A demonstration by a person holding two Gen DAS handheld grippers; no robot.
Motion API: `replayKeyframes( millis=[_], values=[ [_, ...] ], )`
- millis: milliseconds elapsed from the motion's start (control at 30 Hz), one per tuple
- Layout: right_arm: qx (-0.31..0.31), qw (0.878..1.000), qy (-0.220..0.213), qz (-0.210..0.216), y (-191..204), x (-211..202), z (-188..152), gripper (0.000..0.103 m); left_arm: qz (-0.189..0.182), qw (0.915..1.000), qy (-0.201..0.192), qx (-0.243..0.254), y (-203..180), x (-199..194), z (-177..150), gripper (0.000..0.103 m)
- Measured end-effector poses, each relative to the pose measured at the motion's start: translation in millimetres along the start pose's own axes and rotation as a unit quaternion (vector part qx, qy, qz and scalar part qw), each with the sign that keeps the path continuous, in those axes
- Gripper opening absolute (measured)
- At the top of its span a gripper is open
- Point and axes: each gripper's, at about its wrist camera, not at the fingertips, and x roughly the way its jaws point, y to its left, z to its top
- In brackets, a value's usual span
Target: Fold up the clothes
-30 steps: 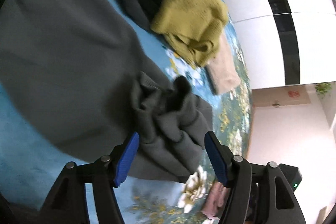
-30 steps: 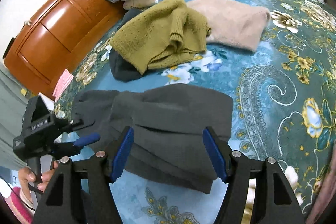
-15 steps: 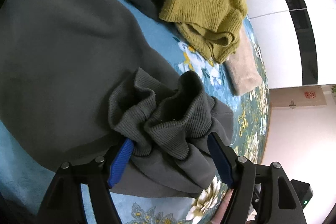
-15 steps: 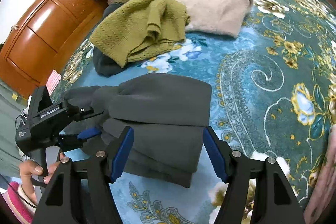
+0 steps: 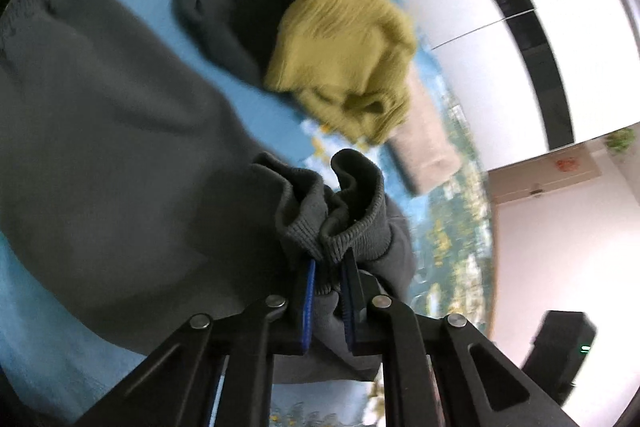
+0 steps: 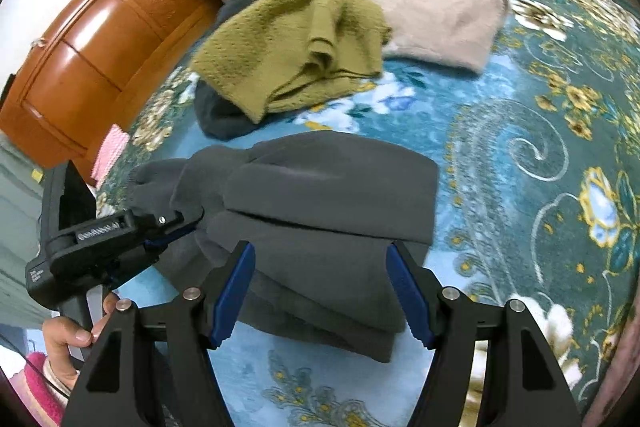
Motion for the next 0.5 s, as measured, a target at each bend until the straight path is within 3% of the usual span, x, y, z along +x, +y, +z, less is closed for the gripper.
replayKeyframes(
  millis=[133, 300, 500],
  values=[
    [-0.02, 1.0, -0.002, 0.02, 18.1, 5.7, 4.6, 0.069, 0.01, 0.9995, -0.016, -0.026, 23.7, -11.8, 8.3, 0.012],
    [-0.043, 0.997, 0.011, 0.059, 44.8, 30.7, 19.3, 0.069, 0.035, 0.9956, 0.003, -0.087, 70.2, -2.1, 9.1, 0.012],
    [-0.021, 0.995, 0.082, 0.055, 47.1, 88.5, 18.9, 0.069, 0.029, 0.9933, 0.016, -0.11, 91.2, 1.9, 0.3, 0.013]
  ],
)
